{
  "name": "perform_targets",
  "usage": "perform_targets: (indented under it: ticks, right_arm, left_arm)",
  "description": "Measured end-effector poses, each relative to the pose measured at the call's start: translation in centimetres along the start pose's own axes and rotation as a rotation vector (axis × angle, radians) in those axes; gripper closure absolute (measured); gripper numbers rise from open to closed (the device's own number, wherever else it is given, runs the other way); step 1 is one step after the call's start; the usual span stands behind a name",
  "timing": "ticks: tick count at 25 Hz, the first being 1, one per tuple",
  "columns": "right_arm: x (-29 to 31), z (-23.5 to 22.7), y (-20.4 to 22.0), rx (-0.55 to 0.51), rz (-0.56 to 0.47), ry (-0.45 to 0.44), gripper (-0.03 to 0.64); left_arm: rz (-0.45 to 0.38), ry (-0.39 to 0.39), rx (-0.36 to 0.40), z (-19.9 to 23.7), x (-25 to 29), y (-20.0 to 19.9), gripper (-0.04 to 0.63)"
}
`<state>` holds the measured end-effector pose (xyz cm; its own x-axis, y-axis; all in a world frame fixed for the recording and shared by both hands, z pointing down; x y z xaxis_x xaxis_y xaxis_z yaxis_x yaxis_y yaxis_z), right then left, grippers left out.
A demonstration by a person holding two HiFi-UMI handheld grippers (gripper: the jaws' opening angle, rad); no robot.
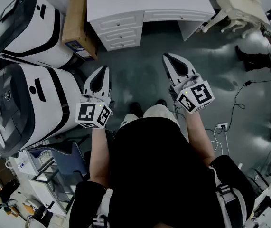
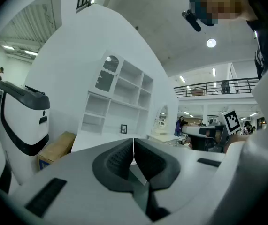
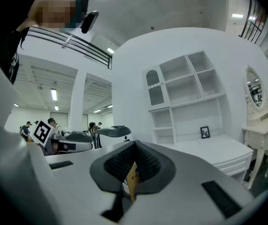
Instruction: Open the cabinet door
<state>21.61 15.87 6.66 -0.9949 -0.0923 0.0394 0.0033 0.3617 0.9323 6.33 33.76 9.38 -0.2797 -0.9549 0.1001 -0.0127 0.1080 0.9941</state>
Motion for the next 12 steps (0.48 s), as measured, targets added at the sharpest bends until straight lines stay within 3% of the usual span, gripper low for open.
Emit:
perform_targets:
  ticks: [12]
  right_arm:
    - [-0.1, 1.2, 0.1, -0.033, 0.014, -0.015, 0.603]
  left_arm:
    - [-0.006, 0.008, 0.003, -0.1, -0.6, -0.3, 0.571]
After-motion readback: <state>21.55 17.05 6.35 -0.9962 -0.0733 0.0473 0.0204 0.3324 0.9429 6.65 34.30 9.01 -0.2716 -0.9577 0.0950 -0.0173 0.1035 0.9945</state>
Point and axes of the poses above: the fingertips, and each gripper's own axes: x forward along the fingers, z to its left, y out of its underside, the point moved 4 cm from there along -x, backward along the fingers, and after that the axes turned 14 degrees about x, right-handed, at the moved point
